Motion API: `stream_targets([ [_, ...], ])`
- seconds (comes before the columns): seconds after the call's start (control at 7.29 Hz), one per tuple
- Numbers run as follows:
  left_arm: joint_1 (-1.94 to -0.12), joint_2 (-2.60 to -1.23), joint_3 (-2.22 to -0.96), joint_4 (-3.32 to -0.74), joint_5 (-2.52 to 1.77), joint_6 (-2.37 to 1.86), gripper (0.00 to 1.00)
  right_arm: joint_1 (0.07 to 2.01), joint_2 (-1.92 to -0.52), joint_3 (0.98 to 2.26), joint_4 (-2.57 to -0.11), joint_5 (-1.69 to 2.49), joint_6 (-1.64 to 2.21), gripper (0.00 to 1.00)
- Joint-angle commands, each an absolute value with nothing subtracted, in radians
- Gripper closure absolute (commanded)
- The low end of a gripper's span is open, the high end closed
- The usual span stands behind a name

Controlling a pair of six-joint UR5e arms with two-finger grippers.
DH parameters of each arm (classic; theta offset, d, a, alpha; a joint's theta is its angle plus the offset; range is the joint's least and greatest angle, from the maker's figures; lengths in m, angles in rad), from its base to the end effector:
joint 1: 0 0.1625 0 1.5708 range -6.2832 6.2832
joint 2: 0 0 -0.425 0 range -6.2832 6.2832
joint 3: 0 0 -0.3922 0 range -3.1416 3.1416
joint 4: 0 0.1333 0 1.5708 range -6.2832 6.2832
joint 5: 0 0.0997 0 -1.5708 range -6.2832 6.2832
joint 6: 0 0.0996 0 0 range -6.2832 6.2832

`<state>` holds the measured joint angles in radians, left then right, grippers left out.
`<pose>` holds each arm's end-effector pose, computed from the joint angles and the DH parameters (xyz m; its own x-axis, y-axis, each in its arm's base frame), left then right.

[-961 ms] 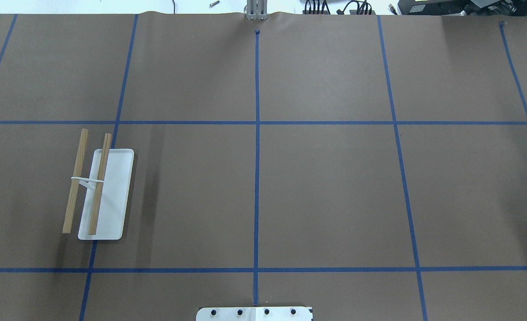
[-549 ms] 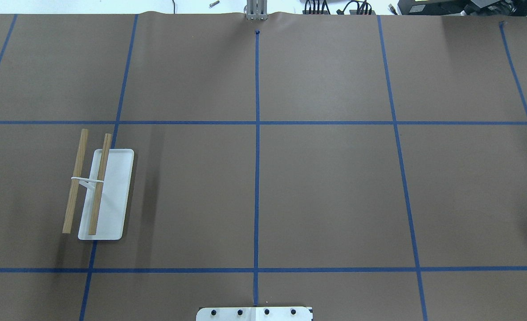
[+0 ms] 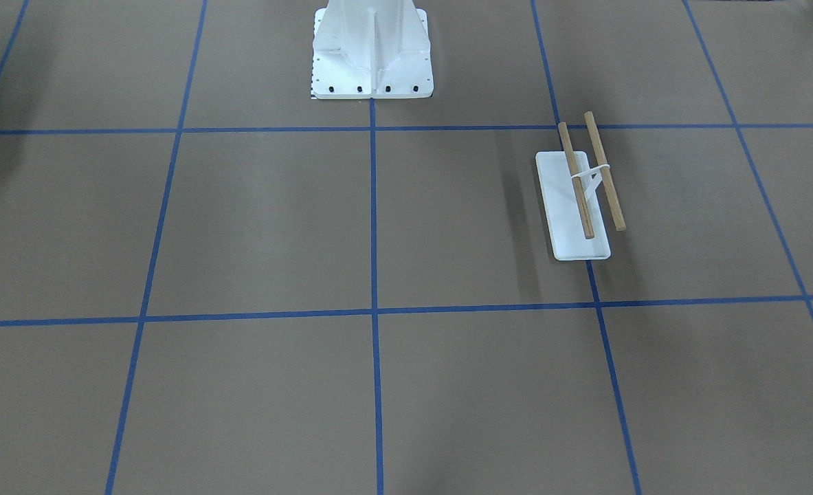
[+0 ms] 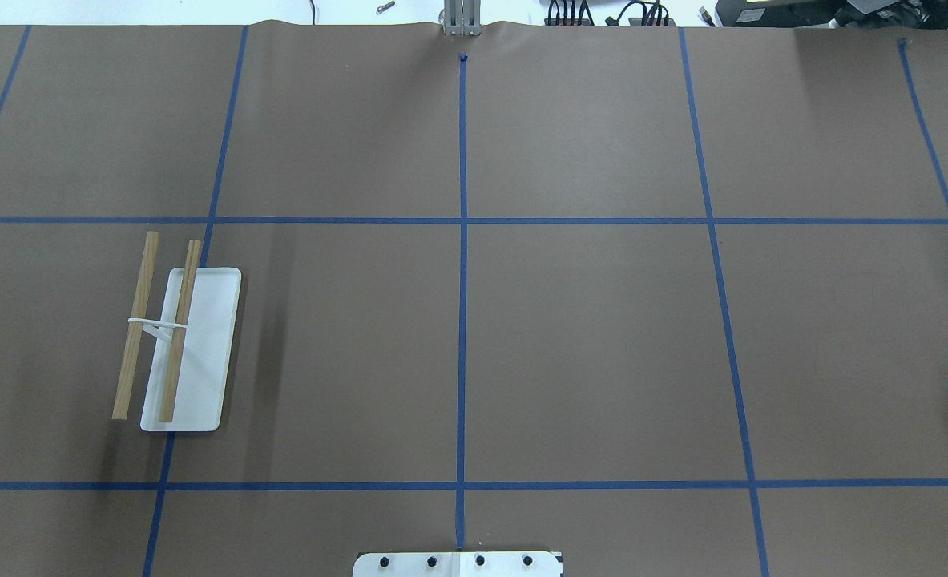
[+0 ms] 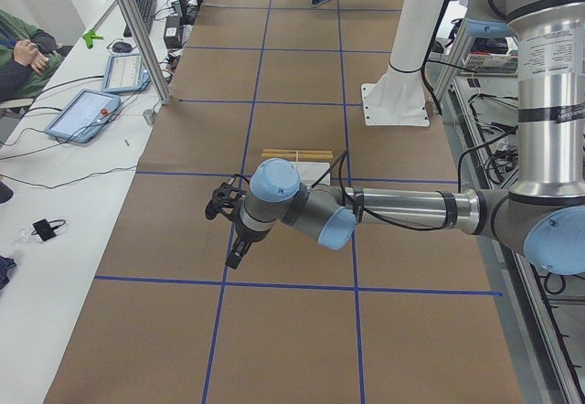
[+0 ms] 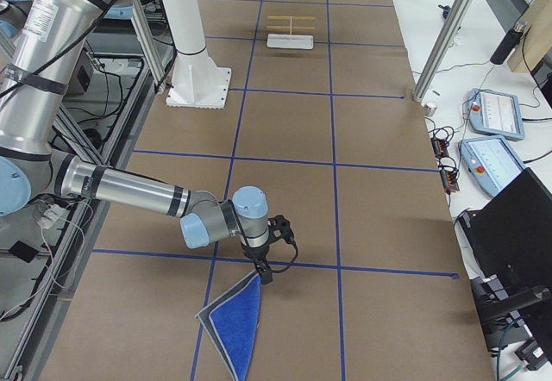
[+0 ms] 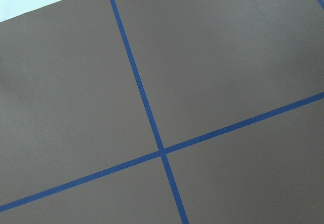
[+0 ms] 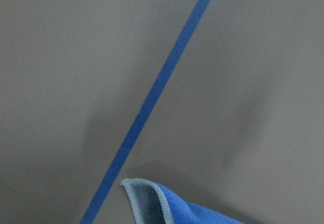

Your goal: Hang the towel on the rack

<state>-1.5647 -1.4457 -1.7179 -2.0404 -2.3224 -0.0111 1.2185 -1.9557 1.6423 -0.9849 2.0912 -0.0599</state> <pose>-0.0625 -0.4617 0.5926 0.7286 0.3170 -0.6071 0.0027 0.8851 0.4653 -0.0362 -0.3413 0.7337 0.7469 -0.4783 0.4619 0.3777 0.8769 0.2973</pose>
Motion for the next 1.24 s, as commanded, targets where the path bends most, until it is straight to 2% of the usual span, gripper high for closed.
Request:
stream_targets([
  [0.0,-1.565,-1.442,-1.717,-2.054,-2.321,-0.012,0.01,1.181,-1.951,1.622,-0.977,2.042,-0.06,0.01],
  [0.41,-1.565,-1.421,-1.718,-2.089,-2.322,-0.015,0.01,1.152,-1.934,1.492,-0.849,2.014,-0.058,0.02],
  [0.55,-1.565,-1.42,-1.718,-2.089,-2.322,-0.015,0.01,1.152,-1.933,1.483,-0.81,2.037,-0.048,0.13],
  [0.96,-1.565,-1.42,-1.717,-2.089,-2.322,-0.014,0.01,1.143,-1.922,1.482,-0.81,2.052,-0.012,1.0],
  [1.1,-1.565,-1.42,-1.715,-2.089,-2.322,-0.014,0.01,1.143,-1.921,1.482,-0.81,2.051,-0.012,1.0],
])
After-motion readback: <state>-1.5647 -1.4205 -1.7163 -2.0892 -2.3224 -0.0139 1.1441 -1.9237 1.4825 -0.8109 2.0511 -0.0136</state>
